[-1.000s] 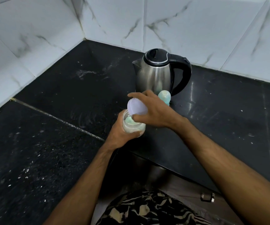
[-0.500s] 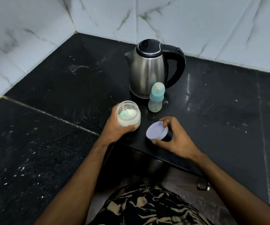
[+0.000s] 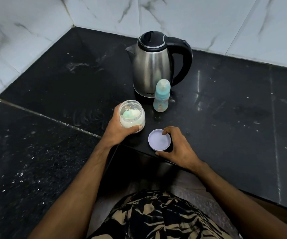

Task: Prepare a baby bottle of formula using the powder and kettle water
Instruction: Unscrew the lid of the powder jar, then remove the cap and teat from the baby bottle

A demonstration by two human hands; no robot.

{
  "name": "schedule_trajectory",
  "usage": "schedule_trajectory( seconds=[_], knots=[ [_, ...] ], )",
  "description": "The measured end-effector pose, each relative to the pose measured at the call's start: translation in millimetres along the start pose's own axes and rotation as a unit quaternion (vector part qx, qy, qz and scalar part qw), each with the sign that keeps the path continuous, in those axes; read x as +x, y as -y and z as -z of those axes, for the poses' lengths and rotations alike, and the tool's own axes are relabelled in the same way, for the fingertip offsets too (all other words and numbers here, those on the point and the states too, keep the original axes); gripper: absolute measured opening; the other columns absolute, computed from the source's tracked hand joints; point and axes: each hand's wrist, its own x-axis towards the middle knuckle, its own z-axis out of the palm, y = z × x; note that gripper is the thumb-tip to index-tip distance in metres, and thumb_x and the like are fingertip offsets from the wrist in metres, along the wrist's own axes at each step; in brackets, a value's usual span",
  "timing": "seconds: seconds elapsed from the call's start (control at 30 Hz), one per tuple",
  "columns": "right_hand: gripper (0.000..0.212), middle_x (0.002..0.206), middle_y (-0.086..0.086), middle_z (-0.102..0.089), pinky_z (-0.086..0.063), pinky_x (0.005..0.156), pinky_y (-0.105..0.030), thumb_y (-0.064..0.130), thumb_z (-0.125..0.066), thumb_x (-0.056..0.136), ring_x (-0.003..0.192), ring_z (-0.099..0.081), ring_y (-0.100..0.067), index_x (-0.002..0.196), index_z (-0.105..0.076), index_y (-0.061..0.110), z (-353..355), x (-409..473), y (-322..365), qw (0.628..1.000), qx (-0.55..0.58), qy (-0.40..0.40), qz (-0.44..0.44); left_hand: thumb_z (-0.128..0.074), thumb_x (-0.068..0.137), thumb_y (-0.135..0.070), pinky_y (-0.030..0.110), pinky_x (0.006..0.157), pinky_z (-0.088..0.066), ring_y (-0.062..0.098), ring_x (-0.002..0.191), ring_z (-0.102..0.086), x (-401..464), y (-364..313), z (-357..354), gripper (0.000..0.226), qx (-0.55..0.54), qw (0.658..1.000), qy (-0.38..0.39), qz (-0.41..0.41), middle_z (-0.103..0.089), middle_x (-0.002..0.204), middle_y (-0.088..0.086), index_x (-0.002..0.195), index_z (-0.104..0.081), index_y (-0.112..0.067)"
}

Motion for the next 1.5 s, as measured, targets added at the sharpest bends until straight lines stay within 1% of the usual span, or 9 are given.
schedule_trajectory(
  seconds=[0.2, 0.43, 0.57, 0.67, 0.8, 0.93, 1.2, 1.33, 1.5],
  knots=[
    [0.077, 0.135, 0.011, -0.039, -0.042, 0.098, -0.026, 0.039, -0.088, 0.065, 0.118, -0.043, -0.006, 0.126, -0.043, 0.028, 4.2, 1.2, -0.8, 1.000, -0.005, 0.023, -0.008, -0.090, 0.059, -0.026, 0.014, 0.101, -0.042, -0.006, 0.119, -0.053, -0.1, 1.0, 0.3, 0.096, -0.001, 1.000, 0.001, 0.004, -0.054, 0.130, -0.018, 0.140, -0.038, -0.022],
    [0.071, 0.130, 0.015, -0.041, -0.041, 0.091, -0.009, 0.047, -0.081, 0.074, 0.114, -0.046, 0.005, 0.130, -0.040, 0.032, 10.5, 2.6, 1.2, 0.998, 0.059, -0.005, -0.032, -0.093, 0.058, -0.030, 0.008, 0.101, -0.037, -0.012, 0.123, -0.047, -6.6, 0.4, 1.2, 0.105, -0.013, 1.000, 0.012, 0.020, -0.048, 0.137, -0.017, 0.145, -0.034, -0.024],
    [0.067, 0.132, 0.007, -0.047, -0.042, 0.095, -0.014, 0.044, -0.077, 0.081, 0.118, -0.051, -0.005, 0.134, -0.042, 0.024, 18.6, 18.1, -1.5, 0.991, 0.106, -0.056, -0.064, -0.088, 0.057, -0.054, 0.022, 0.114, -0.032, -0.002, 0.140, -0.036, -18.1, 0.4, 2.3, 0.120, -0.023, 0.999, -0.019, 0.034, -0.036, 0.154, -0.012, 0.154, -0.023, -0.027],
    [0.056, 0.128, 0.003, -0.052, -0.048, 0.094, -0.026, 0.034, -0.076, 0.084, 0.114, -0.053, -0.011, 0.130, -0.045, 0.021, 29.7, 30.5, -1.9, 0.987, 0.112, -0.095, -0.064, -0.079, 0.065, -0.056, 0.012, 0.109, -0.029, 0.000, 0.140, -0.035, -24.2, -15.3, 1.8, 0.104, 0.002, 0.995, -0.103, 0.006, -0.035, 0.155, -0.012, 0.152, -0.029, -0.026],
    [0.052, 0.125, 0.000, -0.054, -0.050, 0.092, -0.025, 0.025, -0.076, 0.086, 0.110, -0.056, -0.014, 0.128, -0.047, 0.015, 44.3, 49.0, -1.7, 0.984, 0.111, -0.128, -0.056, -0.081, 0.080, -0.034, 0.003, 0.101, -0.029, 0.003, 0.130, -0.045, -18.7, -52.8, -3.7, 0.071, 0.091, 0.977, -0.164, -0.096, -0.047, 0.142, -0.004, 0.140, -0.047, -0.018],
    [0.053, 0.123, -0.001, -0.054, -0.050, 0.095, -0.028, 0.027, -0.076, 0.084, 0.108, -0.055, -0.015, 0.127, -0.048, 0.015, 57.5, 72.8, 4.2, 0.984, 0.110, -0.139, -0.032, -0.080, 0.082, -0.027, 0.014, 0.102, -0.038, 0.005, 0.124, -0.049, -6.5, -81.5, -19.3, 0.061, 0.122, 0.972, -0.143, -0.144, -0.051, 0.135, -0.005, 0.135, -0.052, -0.018],
    [0.071, 0.135, -0.009, -0.045, -0.046, 0.099, -0.033, 0.036, -0.077, 0.081, 0.116, -0.051, -0.019, 0.137, -0.042, 0.014, 70.2, 127.9, 37.3, 0.997, 0.010, -0.072, 0.036, -0.076, 0.084, -0.017, 0.024, 0.100, -0.046, 0.009, 0.119, -0.054, -15.7, -86.6, -59.6, 0.053, 0.054, 0.981, -0.115, -0.147, -0.056, 0.130, -0.007, 0.130, -0.052, -0.024],
    [0.061, 0.132, -0.009, -0.049, -0.048, 0.093, -0.040, 0.028, -0.074, 0.084, 0.110, -0.056, -0.025, 0.136, -0.045, 0.015, 72.0, 137.3, 42.1, 0.995, -0.067, -0.045, 0.051, -0.073, 0.084, -0.018, 0.029, 0.101, -0.047, 0.008, 0.123, -0.053, -23.1, -82.1, -79.3, 0.052, 0.029, 0.986, -0.099, -0.129, -0.056, 0.131, -0.008, 0.131, -0.052, -0.023],
    [0.057, 0.130, -0.005, -0.053, -0.047, 0.088, -0.033, 0.031, -0.075, 0.083, 0.108, -0.056, -0.021, 0.133, -0.049, 0.018, 88.9, 124.6, 32.8, 0.995, -0.065, -0.050, 0.052, -0.071, 0.084, -0.021, 0.028, 0.099, -0.048, 0.005, 0.120, -0.054, -18.9, -73.8, -97.6, 0.052, 0.007, 0.991, -0.092, -0.094, -0.058, 0.130, -0.008, 0.133, -0.053, -0.020]
  ],
)
